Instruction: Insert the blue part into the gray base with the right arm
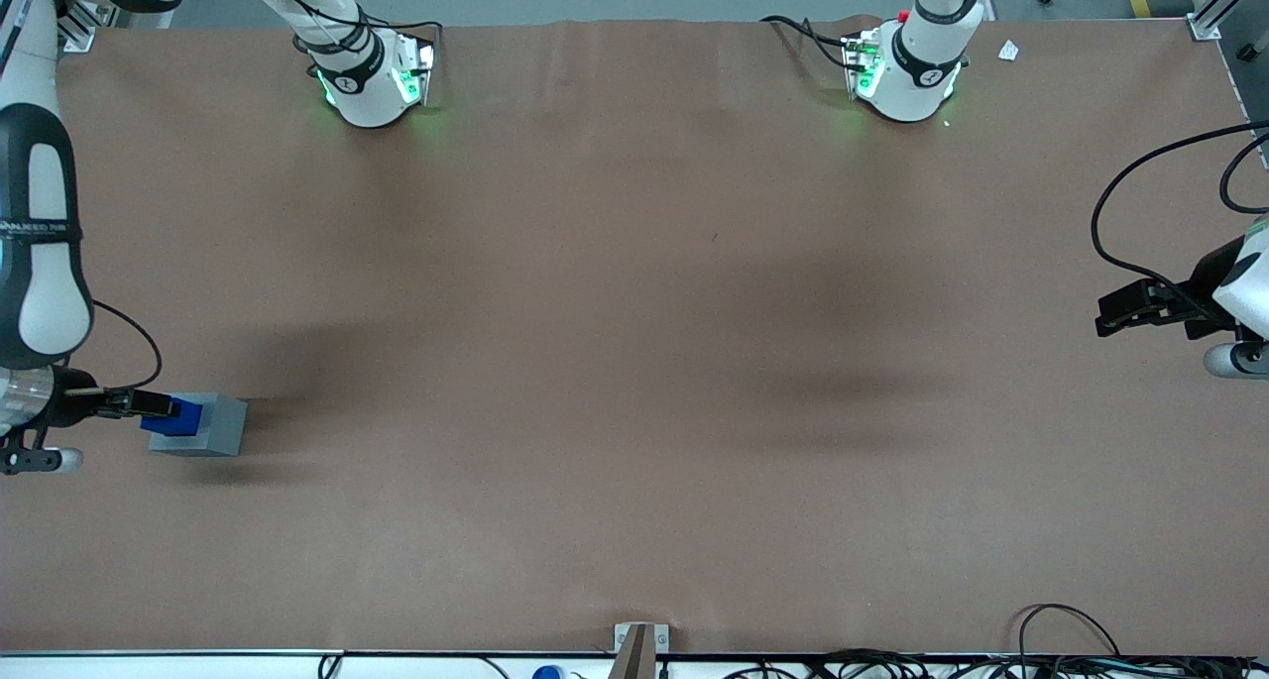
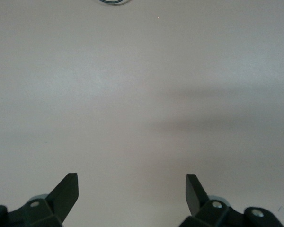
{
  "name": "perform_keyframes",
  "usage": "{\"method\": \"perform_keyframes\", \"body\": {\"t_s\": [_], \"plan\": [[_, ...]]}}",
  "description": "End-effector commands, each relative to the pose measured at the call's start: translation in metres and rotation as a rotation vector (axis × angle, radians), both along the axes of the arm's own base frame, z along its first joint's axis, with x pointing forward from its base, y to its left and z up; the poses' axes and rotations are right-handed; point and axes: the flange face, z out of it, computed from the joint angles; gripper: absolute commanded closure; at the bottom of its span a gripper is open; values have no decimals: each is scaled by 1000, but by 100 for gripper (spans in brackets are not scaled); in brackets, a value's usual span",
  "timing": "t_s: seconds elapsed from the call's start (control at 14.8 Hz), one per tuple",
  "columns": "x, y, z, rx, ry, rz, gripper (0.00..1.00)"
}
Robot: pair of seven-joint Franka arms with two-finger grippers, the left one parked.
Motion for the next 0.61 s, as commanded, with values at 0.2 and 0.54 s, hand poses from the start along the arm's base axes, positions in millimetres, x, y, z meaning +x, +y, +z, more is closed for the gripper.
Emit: {"method": "perform_keyframes", "body": {"t_s": [0.2,0.54], "plan": [[-39,31,120,21,49,-82,0],[-68,89,208,-88,37,-182,0]]}}
